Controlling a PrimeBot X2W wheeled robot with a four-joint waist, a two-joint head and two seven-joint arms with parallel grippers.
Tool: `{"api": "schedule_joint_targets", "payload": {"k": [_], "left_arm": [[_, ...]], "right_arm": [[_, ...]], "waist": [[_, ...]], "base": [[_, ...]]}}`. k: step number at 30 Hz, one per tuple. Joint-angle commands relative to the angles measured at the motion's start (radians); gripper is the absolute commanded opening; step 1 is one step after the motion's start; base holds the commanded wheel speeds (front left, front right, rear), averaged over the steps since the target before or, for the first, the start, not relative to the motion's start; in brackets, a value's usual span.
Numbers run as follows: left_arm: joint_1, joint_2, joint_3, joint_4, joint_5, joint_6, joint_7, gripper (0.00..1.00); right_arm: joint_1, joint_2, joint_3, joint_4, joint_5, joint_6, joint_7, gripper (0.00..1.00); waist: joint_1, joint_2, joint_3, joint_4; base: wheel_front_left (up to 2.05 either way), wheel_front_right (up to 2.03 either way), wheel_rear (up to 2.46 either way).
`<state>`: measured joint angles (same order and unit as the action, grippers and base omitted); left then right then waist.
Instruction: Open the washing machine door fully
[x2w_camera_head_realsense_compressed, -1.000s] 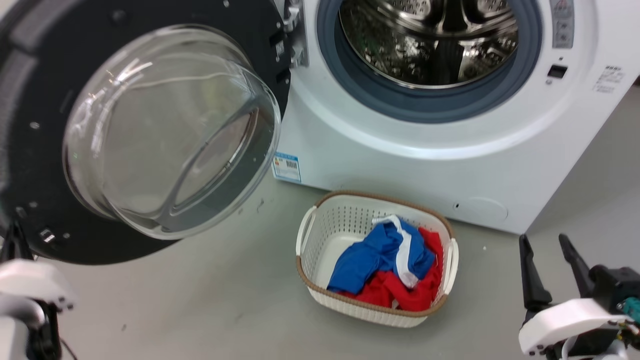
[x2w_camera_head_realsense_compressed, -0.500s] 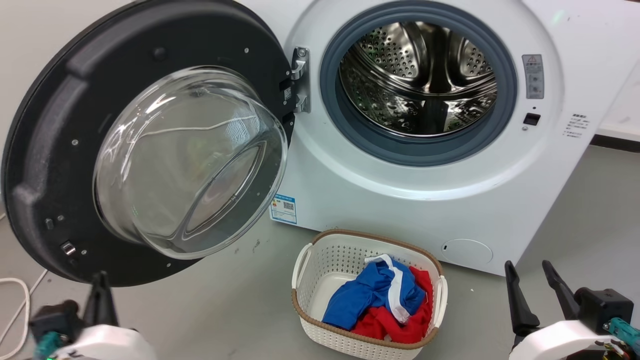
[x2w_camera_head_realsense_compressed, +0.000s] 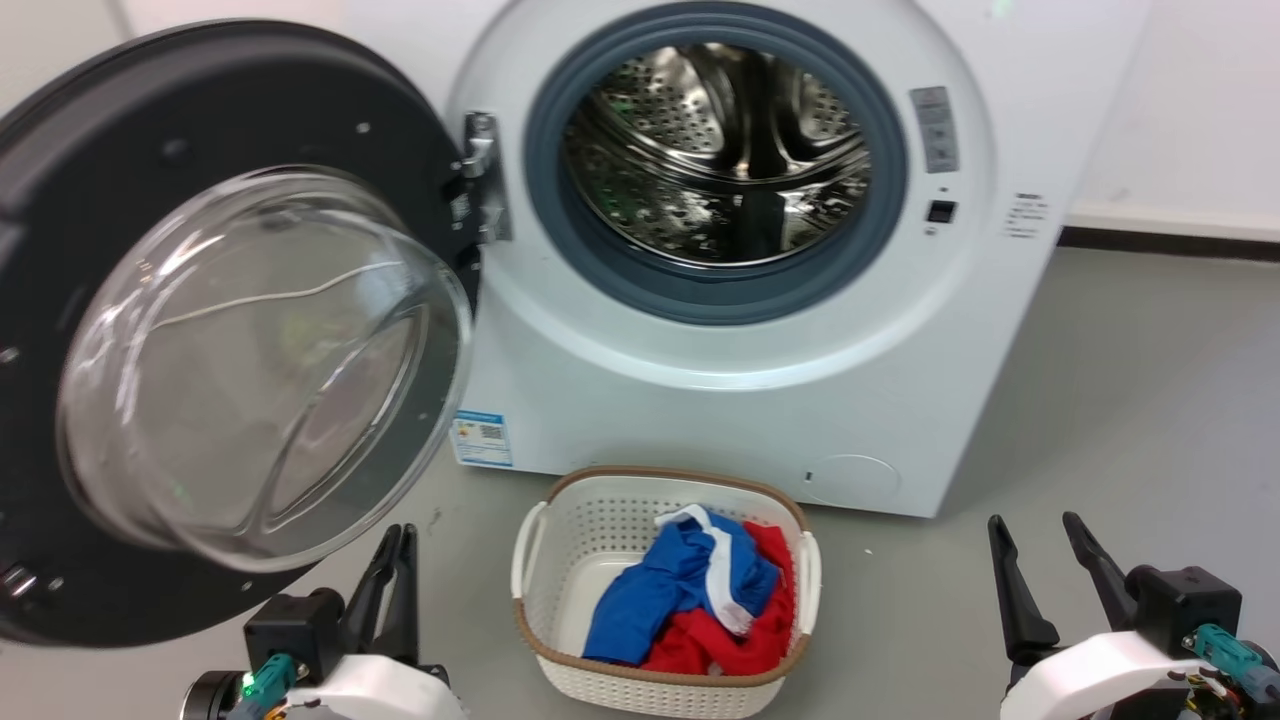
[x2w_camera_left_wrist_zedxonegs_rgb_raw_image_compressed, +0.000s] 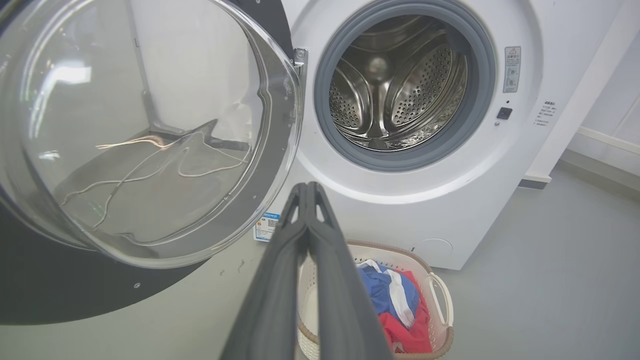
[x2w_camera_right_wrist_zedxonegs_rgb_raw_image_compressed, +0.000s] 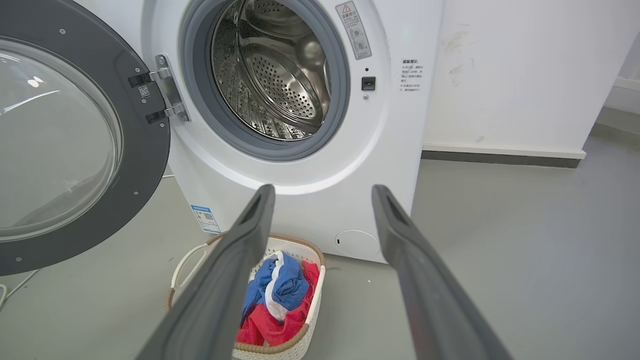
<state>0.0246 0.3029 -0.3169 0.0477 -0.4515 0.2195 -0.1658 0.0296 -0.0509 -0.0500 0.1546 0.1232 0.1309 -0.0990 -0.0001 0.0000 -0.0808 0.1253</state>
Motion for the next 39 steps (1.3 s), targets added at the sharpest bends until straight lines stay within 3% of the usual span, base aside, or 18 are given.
{"api": "schedule_joint_targets", "payload": {"k": [1,7,14,39], "left_arm": [[-0.01,-0.003,-0.003,0.006,0.007,-0.004,-0.004,1.0],[-0.033,-0.005,-0.008,0.042,0.012,0.0,-0.013,1.0],[-0.038,-0.002,-0.004,0.065,0.007,0.006,-0.02,1.0],[-0.038,-0.003,0.008,0.086,-0.02,0.015,-0.043,1.0]], "right_arm": [[-0.009,0.001,-0.001,-0.004,-0.006,0.0,-0.001,1.0],[-0.012,0.001,0.022,-0.011,-0.028,0.0,0.008,1.0],[-0.008,0.001,0.029,-0.023,-0.03,0.0,0.012,1.0],[-0.034,0.001,0.045,-0.012,-0.03,0.0,0.008,1.0]], "waist": [[0.0001,0.0,0.004,-0.041],[0.0001,0.0,0.012,-0.134],[0.0001,0.0,0.013,-0.193],[0.0001,0.0,0.038,-0.191]], "base": [[0.0,0.0,0.0],[0.0,0.0,0.0],[0.0,0.0,0.0],[0.0,0.0,0.0]]}}
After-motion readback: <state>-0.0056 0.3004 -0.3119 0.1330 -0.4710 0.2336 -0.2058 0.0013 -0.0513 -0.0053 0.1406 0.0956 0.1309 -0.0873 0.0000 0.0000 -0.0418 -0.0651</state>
